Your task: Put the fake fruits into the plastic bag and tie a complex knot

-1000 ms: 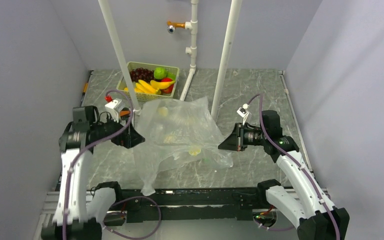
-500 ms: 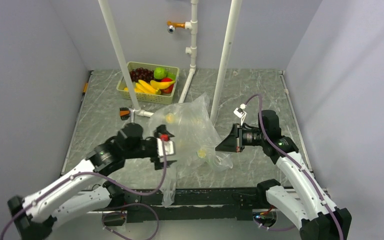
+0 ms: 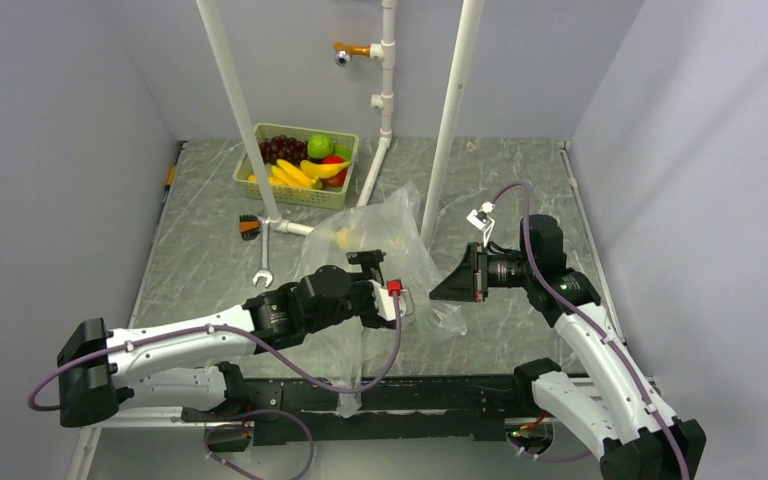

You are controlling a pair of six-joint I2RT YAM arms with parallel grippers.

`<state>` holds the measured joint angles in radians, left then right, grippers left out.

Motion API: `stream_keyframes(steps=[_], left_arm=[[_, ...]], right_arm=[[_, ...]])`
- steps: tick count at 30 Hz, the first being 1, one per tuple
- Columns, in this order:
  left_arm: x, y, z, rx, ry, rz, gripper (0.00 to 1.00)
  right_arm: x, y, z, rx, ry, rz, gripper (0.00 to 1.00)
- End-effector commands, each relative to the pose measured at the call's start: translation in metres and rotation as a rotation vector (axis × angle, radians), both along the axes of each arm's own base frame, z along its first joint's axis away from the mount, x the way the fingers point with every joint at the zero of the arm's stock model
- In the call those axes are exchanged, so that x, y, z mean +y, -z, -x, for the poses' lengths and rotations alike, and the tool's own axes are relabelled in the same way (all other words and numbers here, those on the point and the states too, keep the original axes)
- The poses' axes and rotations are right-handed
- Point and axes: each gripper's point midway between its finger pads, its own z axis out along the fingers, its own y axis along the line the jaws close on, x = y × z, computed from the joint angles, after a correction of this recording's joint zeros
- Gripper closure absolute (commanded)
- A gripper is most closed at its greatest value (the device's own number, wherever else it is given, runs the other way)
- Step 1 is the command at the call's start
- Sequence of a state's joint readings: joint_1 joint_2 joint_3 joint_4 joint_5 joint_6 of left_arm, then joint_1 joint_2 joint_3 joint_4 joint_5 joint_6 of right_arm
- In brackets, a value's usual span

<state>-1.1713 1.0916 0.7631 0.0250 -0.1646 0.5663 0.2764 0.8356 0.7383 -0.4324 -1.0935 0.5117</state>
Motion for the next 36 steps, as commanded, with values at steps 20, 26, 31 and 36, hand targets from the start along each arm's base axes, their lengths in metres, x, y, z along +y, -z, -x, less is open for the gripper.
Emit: stream_keyframes(steps=[20, 26, 31, 36], left_arm=[[0.007, -0.076, -0.015, 1.18, -0.054, 0.477, 1.0], [0.002, -0.092, -0.018, 1.288, -0.013, 0.556, 1.0], [0.0, -0.092, -0.023, 1.352, -0.053, 0.581, 1.0], [0.014, -0.079, -0.04, 1.385, -0.17, 0.616, 1.0]], right_arm=[[-0.045, -0.131, -0.02, -0.911, 0.325, 0.105, 0.0], [-0.05, -0.119, -0.004, -1.09, 0.318, 0.08, 0.0], [-0.043, -0.106, -0.022, -1.09, 0.322, 0.064, 0.0], [-0.035, -0.09, -0.048, -0.894, 0.314, 0.165, 0.0]])
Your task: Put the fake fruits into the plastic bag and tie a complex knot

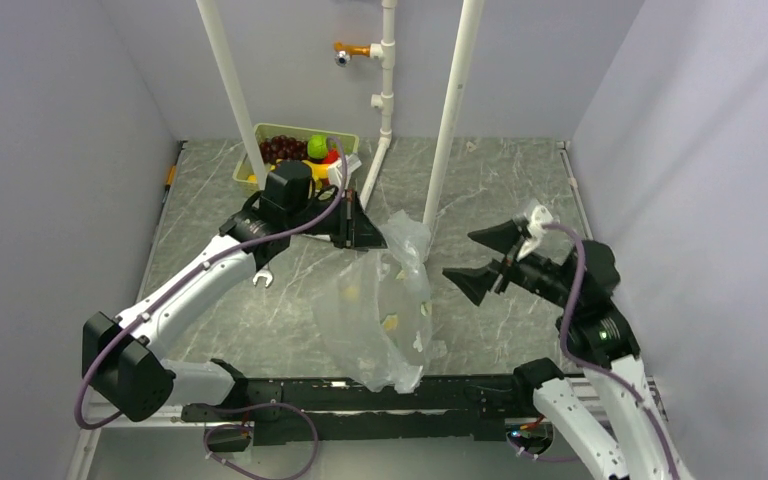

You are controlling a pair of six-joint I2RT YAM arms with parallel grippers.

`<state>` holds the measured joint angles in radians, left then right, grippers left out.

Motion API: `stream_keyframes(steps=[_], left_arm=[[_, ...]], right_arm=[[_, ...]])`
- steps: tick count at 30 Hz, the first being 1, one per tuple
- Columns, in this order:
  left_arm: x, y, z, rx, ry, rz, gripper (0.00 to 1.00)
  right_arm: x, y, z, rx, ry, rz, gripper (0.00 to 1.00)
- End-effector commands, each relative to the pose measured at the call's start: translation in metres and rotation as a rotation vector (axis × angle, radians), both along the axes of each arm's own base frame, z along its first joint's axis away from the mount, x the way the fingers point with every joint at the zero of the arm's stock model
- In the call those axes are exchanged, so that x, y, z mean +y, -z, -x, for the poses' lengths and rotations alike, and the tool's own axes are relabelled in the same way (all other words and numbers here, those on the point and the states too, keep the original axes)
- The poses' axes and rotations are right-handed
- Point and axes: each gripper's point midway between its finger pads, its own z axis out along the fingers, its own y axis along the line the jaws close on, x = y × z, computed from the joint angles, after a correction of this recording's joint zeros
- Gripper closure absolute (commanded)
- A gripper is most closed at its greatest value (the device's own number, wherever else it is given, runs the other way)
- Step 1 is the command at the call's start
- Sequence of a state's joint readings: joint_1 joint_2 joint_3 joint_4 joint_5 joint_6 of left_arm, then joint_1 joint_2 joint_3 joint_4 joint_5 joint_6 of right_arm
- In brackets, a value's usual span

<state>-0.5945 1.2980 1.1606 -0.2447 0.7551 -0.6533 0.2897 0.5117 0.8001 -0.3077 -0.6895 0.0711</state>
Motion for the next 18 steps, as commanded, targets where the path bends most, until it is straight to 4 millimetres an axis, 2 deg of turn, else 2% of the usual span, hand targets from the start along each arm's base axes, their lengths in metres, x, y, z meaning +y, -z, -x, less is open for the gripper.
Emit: stream_keyframes(steps=[1, 4, 8, 12, 15, 18], left_arm=[[0.012, -0.003, -0.016, 0.061, -0.077, 0.021, 1.0], [0.019, -0.001, -0.028, 0.069, -0.112, 0.023, 1.0], [0.021, 0.005, -0.039, 0.12, -0.138, 0.038, 1.0], [0.02, 0.005, -0.043, 0.157, -0.14, 0.054, 1.0], [0.018, 0.007, -0.043, 0.19, -0.137, 0.065, 1.0], [0.017, 0.005, -0.042, 0.184, -0.112, 0.074, 1.0]], right_arm=[[0.009, -0.015, -0.009, -0.003, 0.002, 0.007, 0.0], [0.015, -0.01, 0.008, -0.07, -0.053, -0.001, 0.0], [0.025, 0.005, 0.021, -0.039, -0.124, 0.031, 0.0], [0.04, 0.004, 0.007, -0.056, -0.076, 0.036, 0.01], [0.061, -0.003, -0.001, -0.141, -0.066, 0.035, 0.0], [0.068, -0.006, -0.022, -0.219, 0.084, 0.081, 0.0]])
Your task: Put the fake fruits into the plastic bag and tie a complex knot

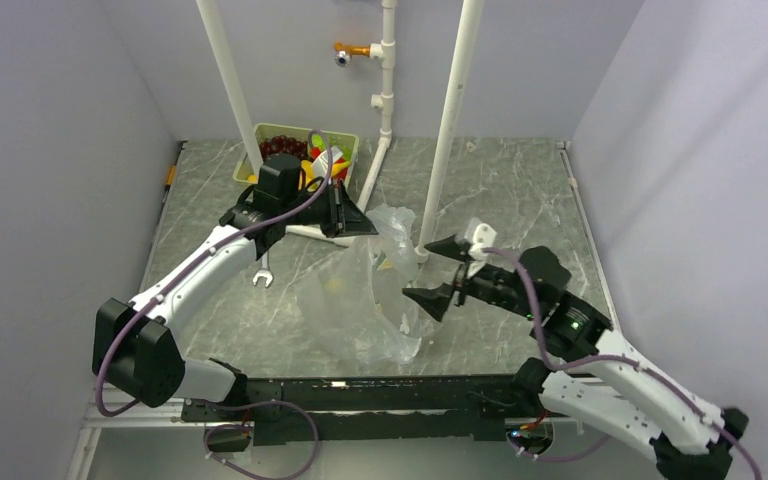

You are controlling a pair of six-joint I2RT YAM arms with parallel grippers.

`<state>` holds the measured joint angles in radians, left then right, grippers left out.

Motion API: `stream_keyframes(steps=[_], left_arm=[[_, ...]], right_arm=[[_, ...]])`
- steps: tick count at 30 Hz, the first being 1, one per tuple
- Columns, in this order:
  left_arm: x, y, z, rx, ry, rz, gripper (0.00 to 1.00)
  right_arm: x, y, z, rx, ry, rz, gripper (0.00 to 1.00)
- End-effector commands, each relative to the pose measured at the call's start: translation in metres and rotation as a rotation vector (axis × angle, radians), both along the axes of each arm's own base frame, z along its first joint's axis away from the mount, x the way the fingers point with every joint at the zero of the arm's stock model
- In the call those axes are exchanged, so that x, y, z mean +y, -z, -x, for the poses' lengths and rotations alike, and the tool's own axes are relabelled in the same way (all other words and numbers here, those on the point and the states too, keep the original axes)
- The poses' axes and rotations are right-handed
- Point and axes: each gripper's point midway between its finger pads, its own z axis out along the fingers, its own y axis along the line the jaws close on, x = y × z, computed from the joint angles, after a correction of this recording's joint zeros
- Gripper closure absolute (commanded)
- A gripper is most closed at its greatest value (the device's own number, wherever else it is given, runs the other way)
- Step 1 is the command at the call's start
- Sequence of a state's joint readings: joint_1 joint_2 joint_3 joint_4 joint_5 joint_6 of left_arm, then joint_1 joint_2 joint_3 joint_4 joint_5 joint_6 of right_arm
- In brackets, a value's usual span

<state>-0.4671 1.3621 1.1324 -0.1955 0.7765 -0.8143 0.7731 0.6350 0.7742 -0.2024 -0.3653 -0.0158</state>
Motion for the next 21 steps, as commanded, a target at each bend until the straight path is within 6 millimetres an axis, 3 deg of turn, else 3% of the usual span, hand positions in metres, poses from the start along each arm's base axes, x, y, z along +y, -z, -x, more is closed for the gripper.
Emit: stream_keyframes(steps=[1, 4, 7, 11, 17, 21], left_arm=[[-0.005, -0.016, 0.003, -0.015, 0.042, 0.061, 1.0], [-0.005, -0.022, 0.012, -0.047, 0.094, 0.08, 1.0], [-0.003, -0.03, 0.029, -0.088, 0.186, 0.109, 1.0], [-0.002, -0.036, 0.047, -0.137, 0.302, 0.133, 1.0], [-0.004, -0.041, 0.078, -0.228, 0.496, 0.123, 1.0], [-0.009, -0.042, 0.107, -0.27, 0.656, 0.123, 1.0]], right_arm=[[-0.001, -0.028, -0.048, -0.233, 0.301, -0.007, 0.0], [-0.012, -0.034, -0.073, -0.256, 0.472, -0.008, 0.0], [-0.017, -0.035, -0.08, -0.3, 0.517, -0.001, 0.0], [-0.009, -0.045, -0.068, -0.425, 0.425, -0.039, 0.0], [0.016, -0.052, -0.027, -0.571, 0.135, -0.03, 0.0], [0.026, -0.056, -0.021, -0.557, 0.056, 0.013, 0.0]])
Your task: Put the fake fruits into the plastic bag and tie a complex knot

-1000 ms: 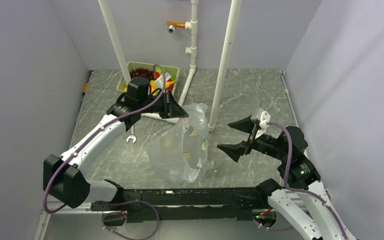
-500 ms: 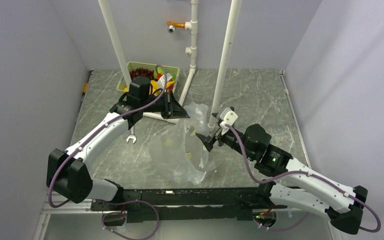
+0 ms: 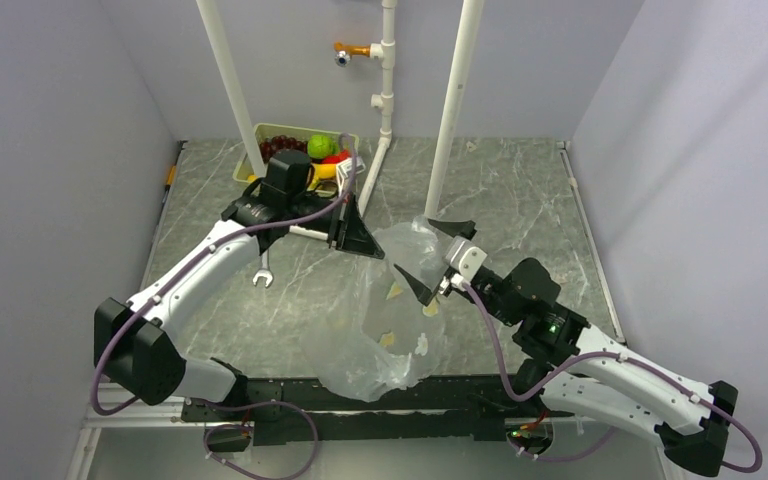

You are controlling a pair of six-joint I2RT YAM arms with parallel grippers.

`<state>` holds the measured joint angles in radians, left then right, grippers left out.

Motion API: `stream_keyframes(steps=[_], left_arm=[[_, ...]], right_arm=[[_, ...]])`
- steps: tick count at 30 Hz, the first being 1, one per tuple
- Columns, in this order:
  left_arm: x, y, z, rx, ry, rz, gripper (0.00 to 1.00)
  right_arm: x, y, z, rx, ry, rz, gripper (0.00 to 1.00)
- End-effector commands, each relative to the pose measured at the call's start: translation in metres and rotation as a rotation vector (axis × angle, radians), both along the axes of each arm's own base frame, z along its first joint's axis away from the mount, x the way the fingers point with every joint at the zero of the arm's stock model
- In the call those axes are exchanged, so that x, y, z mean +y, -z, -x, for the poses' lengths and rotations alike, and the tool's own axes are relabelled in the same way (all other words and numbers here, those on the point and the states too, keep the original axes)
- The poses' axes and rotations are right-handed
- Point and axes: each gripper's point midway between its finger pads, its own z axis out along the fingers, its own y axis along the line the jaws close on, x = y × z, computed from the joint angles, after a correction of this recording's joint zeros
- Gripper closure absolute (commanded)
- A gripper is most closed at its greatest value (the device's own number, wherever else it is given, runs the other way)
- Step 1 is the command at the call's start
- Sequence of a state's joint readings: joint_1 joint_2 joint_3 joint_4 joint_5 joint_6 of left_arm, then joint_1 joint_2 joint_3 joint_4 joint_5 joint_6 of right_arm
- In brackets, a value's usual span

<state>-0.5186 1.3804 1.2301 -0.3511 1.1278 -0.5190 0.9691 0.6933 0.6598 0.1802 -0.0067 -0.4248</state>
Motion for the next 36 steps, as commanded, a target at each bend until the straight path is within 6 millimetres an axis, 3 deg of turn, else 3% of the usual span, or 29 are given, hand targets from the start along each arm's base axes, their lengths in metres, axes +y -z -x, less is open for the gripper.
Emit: stream_keyframes(steps=[1, 4, 6, 8, 11, 12, 14, 18, 19, 21, 23, 25, 26, 29, 32, 33, 36], left_arm=[[-0.001, -0.017, 0.042, -0.14, 0.243, 0.061, 1.0], [-0.002, -0.021, 0.051, -0.175, 0.294, 0.082, 1.0], [-0.001, -0.023, 0.053, -0.206, 0.33, 0.109, 1.0], [0.002, -0.021, 0.053, -0.267, 0.356, 0.106, 1.0], [0.009, -0.022, 0.049, -0.3, 0.386, 0.092, 1.0], [0.011, -0.022, 0.042, -0.316, 0.385, 0.087, 1.0], [0.017, -0.023, 0.013, -0.349, 0.337, 0.07, 1.0], [0.024, -0.007, -0.067, -0.439, 0.114, -0.1, 0.96], [0.027, -0.005, -0.082, -0.47, 0.054, -0.129, 0.9], [0.034, -0.004, -0.11, -0.611, -0.055, -0.208, 0.66], [0.043, -0.023, -0.121, -0.737, -0.115, -0.233, 0.4], [0.051, -0.049, -0.118, -0.826, -0.133, -0.22, 0.11], [0.055, -0.066, -0.112, -0.878, -0.136, -0.207, 0.03], [0.063, -0.116, -0.089, -1.044, -0.169, -0.146, 0.01], [0.059, -0.148, -0.057, -1.167, -0.142, -0.127, 0.01], [0.054, -0.155, -0.043, -1.212, -0.102, -0.132, 0.01], [0.032, -0.136, -0.001, -1.266, 0.09, -0.169, 0.08]], right_arm=[[0.015, -0.027, 0.019, -0.064, -0.158, 0.037, 0.0], [0.02, -0.024, 0.033, -0.026, -0.255, 0.057, 0.03], [0.022, -0.02, 0.04, 0.012, -0.295, 0.062, 0.12], [0.022, -0.015, 0.046, 0.062, -0.318, 0.069, 0.37], [0.021, -0.012, 0.057, 0.138, -0.358, 0.074, 0.93], [0.02, -0.013, 0.059, 0.175, -0.357, 0.066, 1.0], [0.015, -0.019, 0.061, 0.258, -0.34, 0.043, 1.0], [0.003, -0.029, 0.069, 0.39, -0.312, -0.004, 1.0], [-0.003, -0.028, 0.066, 0.429, -0.289, -0.007, 1.0], [-0.01, -0.032, 0.062, 0.493, -0.259, -0.041, 1.0], [-0.019, -0.032, 0.052, 0.577, -0.197, -0.085, 1.0], [-0.026, -0.028, 0.043, 0.671, -0.137, -0.141, 1.0], [-0.028, -0.025, 0.038, 0.709, -0.117, -0.162, 1.0], [-0.031, -0.023, 0.025, 0.763, -0.063, -0.212, 1.0], [-0.029, -0.027, 0.017, 0.786, -0.049, -0.25, 1.0], [-0.029, -0.026, 0.016, 0.792, -0.048, -0.252, 1.0], [-0.028, -0.027, 0.015, 0.775, -0.055, -0.257, 1.0]])
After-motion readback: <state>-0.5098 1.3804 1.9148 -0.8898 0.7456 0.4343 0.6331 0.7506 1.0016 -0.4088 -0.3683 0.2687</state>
